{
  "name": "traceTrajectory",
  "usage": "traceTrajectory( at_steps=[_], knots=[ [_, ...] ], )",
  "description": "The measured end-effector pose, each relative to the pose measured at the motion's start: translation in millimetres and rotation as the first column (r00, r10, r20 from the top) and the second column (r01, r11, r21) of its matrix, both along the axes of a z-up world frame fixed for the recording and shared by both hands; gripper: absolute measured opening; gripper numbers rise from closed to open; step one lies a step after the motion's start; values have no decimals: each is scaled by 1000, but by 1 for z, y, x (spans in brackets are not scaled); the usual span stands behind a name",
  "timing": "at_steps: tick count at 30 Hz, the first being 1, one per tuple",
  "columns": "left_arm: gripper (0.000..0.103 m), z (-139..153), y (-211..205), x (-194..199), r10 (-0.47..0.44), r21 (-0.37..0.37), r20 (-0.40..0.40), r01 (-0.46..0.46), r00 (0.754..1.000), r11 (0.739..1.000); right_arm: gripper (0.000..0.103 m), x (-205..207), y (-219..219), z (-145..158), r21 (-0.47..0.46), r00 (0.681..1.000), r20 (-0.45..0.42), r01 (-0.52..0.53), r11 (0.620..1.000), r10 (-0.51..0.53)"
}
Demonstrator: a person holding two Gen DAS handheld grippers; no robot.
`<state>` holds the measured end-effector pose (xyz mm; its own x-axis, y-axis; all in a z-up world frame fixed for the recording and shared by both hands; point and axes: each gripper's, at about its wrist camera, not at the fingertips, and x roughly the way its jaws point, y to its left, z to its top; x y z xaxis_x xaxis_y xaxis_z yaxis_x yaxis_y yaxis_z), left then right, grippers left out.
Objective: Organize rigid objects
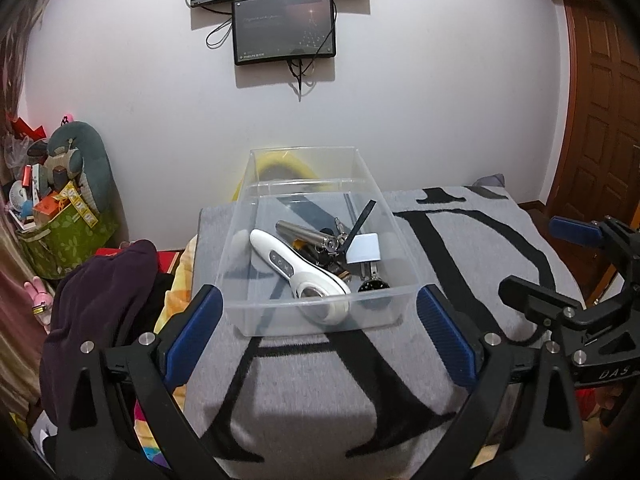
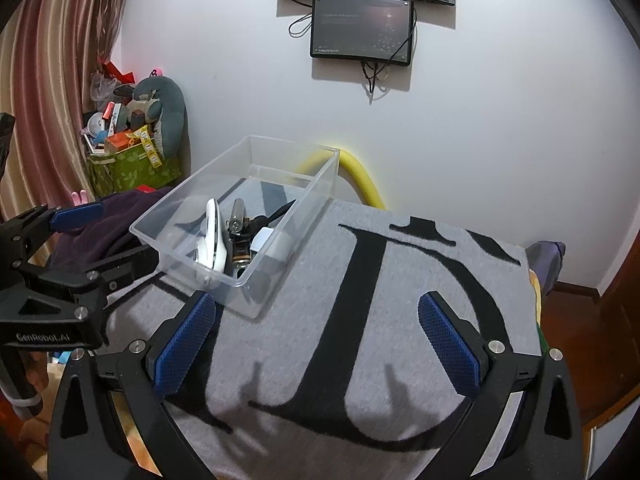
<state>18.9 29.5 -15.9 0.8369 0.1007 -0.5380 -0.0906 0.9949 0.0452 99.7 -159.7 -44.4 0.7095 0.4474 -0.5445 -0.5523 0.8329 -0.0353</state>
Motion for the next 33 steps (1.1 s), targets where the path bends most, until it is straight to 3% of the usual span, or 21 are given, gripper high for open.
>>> traceTrajectory(
  at_steps=[33],
  knots=[
    [99, -3, 2, -7, 7, -23, 1, -7, 1000, 1000, 101, -11, -1, 5, 22, 1000, -4, -1, 1000, 1]
  ],
)
